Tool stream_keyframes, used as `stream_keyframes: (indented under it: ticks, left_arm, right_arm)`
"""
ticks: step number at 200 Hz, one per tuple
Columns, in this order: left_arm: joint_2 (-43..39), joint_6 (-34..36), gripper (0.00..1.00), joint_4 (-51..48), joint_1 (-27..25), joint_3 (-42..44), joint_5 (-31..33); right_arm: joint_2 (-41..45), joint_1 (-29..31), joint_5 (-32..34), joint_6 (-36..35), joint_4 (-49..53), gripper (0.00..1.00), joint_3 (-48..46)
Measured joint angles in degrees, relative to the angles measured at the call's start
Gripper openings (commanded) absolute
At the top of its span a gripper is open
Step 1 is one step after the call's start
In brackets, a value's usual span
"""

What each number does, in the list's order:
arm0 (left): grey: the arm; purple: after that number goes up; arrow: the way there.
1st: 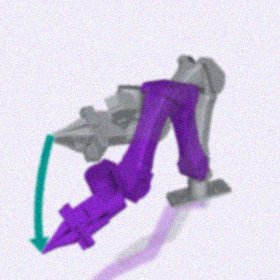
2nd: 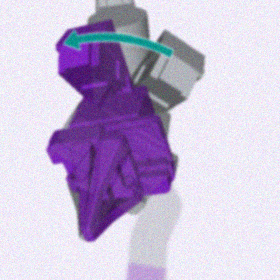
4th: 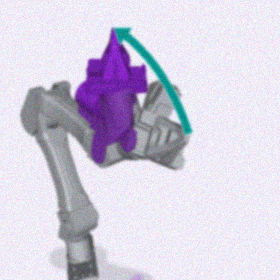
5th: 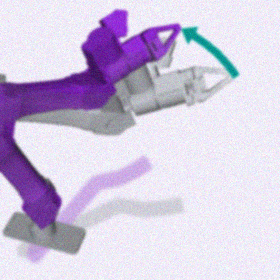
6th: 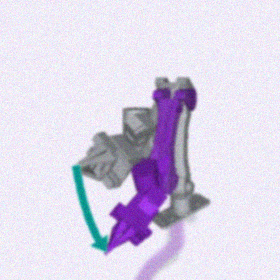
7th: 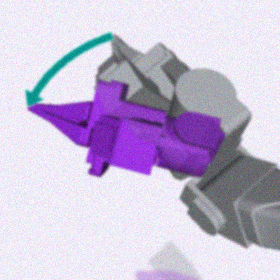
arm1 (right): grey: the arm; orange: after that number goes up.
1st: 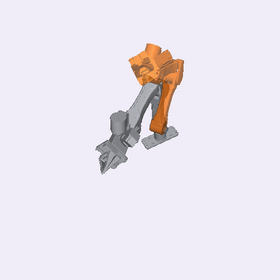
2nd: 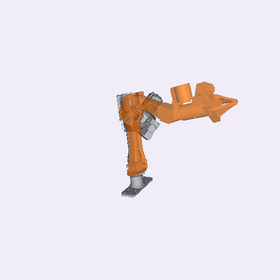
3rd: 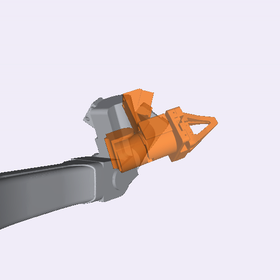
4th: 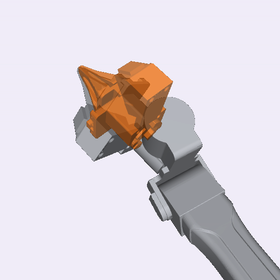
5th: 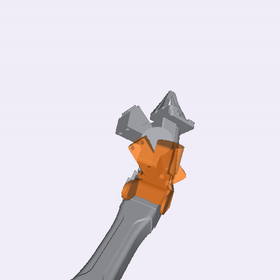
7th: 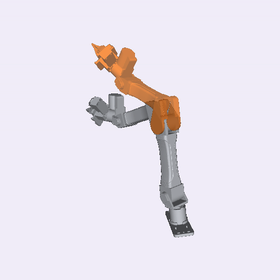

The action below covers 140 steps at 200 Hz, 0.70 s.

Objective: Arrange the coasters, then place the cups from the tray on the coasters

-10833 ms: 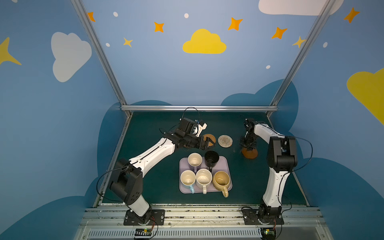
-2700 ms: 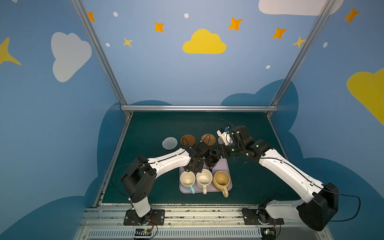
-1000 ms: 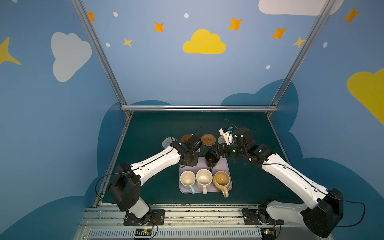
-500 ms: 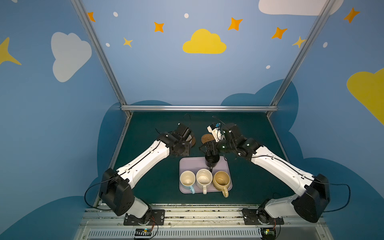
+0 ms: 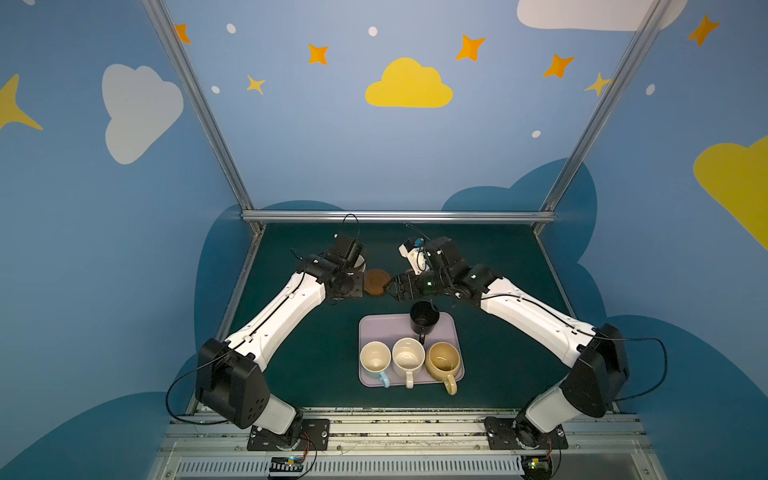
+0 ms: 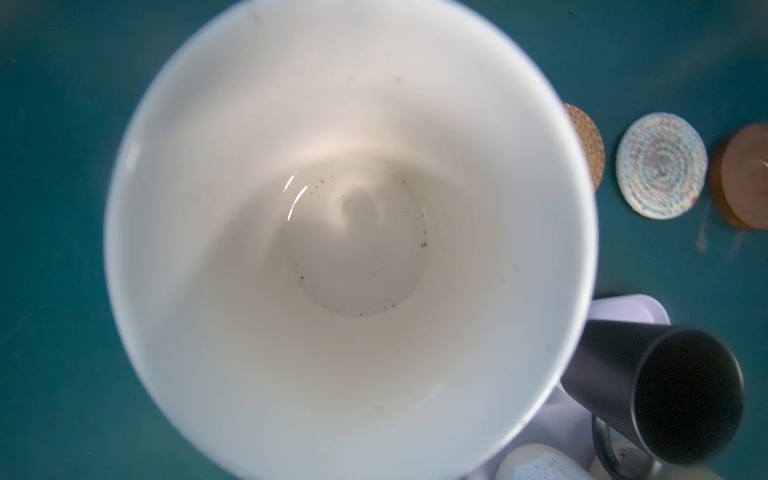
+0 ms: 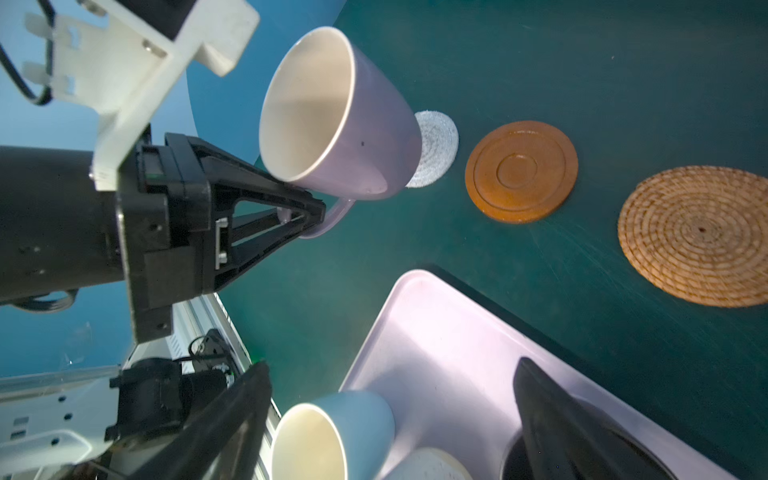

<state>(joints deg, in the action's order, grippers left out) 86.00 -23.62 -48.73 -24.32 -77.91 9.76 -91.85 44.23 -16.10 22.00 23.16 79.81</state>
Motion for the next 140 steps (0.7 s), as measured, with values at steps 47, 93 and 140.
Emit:
stream_keyframes:
  ticks: [47, 93, 140]
  left_arm:
    - [3.5, 0.3, 0.03, 2.4, 4.9, 0.0, -0.7]
    - [9.8, 0.9, 0.03, 3.4, 8.0, -0.2, -0.7]
    - [13.6, 1.4, 0.03, 5.3, 9.0, -0.3, -1.0]
  right_arm:
    - [-6.7, 0.7, 0.7, 0.4, 0.3, 0.91, 6.8]
    - [-11.2, 1.7, 1.5, 0.7, 0.7, 0.91, 10.9]
    - [-16.9, 2.5, 1.5, 1.4, 1.2, 0.91, 16.6]
